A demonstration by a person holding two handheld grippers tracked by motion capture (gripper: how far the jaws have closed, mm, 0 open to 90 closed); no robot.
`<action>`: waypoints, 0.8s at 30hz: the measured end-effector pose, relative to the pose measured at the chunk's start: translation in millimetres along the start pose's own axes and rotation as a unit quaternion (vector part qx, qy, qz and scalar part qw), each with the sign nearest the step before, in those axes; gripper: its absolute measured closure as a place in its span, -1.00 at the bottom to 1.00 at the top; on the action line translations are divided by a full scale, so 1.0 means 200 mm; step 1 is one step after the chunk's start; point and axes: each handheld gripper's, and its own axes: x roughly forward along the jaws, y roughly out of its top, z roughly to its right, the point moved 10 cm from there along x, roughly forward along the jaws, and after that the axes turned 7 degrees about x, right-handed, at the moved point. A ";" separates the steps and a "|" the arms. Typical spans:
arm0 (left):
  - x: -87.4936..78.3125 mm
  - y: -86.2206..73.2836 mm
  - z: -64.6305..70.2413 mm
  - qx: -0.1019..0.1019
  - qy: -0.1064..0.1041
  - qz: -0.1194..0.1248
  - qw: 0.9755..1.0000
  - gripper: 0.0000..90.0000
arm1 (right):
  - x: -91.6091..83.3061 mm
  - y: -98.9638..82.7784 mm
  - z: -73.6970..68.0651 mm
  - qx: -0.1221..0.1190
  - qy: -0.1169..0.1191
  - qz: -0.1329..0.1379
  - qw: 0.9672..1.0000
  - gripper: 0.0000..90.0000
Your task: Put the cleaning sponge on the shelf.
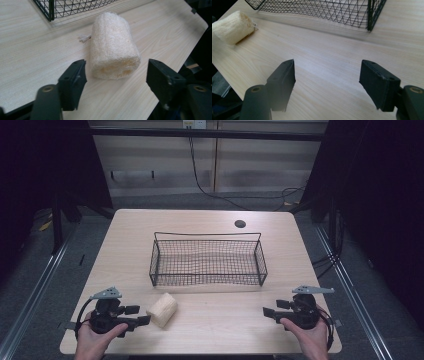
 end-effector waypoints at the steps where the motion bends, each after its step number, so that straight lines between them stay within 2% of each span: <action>1: 0.00 0.00 0.00 -0.005 0.000 0.004 1.000 -0.24 | -0.01 0.01 0.00 -0.001 -0.002 0.003 1.000 -0.38; 3: -0.01 0.01 0.00 -0.009 -0.007 0.008 1.000 -0.16 | -0.01 0.01 0.00 -0.004 -0.004 0.009 1.000 -0.38; 4: -0.03 0.02 0.01 -0.028 -0.010 0.024 0.999 -0.17 | -0.02 0.01 0.01 -0.036 -0.035 0.013 0.999 -0.32; 7: -0.04 0.02 0.02 -0.033 -0.016 0.020 0.999 -0.13 | -0.01 0.00 -0.03 -0.046 -0.022 0.006 0.999 -0.23; 9: -0.03 0.01 0.04 -0.032 -0.026 0.004 0.999 -0.13 | -0.01 0.01 -0.05 -0.054 -0.018 0.010 0.998 -0.22; 11: -0.03 0.01 0.04 -0.020 -0.018 -0.013 1.000 -0.17 | -0.01 0.01 -0.07 -0.060 -0.007 0.014 0.998 -0.14; 12: -0.03 0.01 0.04 -0.020 -0.018 -0.013 1.000 -0.20 | -0.01 0.01 -0.08 -0.064 -0.003 0.018 0.998 -0.16; 13: -0.04 0.02 0.04 -0.009 -0.006 -0.014 1.000 -0.20 | -0.01 0.01 -0.08 -0.063 0.000 0.019 0.998 -0.19; 15: -0.04 0.02 0.04 -0.007 -0.004 -0.017 1.000 -0.22 | 0.00 0.00 -0.08 -0.048 0.004 0.016 0.999 -0.23; 16: -0.05 0.04 0.06 0.005 -0.007 -0.026 1.000 -0.23 | 0.00 -0.01 -0.09 -0.040 0.014 0.008 0.999 -0.19; 20: -0.05 0.05 0.07 0.010 -0.005 -0.035 0.999 -0.24 | 0.01 -0.01 -0.08 -0.029 0.018 0.001 0.999 -0.29; 24: -0.04 0.08 0.08 0.024 0.001 -0.058 0.998 -0.27 | 0.01 -0.02 -0.08 -0.033 0.017 -0.007 0.999 -0.32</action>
